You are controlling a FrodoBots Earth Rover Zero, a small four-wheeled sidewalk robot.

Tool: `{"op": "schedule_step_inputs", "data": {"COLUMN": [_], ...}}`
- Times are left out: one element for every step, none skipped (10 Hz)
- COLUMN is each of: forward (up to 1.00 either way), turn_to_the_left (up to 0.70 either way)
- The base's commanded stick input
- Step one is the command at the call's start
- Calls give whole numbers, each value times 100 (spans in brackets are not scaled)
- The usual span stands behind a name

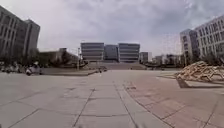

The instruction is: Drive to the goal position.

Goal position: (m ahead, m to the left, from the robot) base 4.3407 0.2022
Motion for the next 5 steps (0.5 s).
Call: {"op": "schedule_step_inputs", "data": {"forward": [45,45,45,45,45], "turn_to_the_left": [0,0,0,0,0]}}
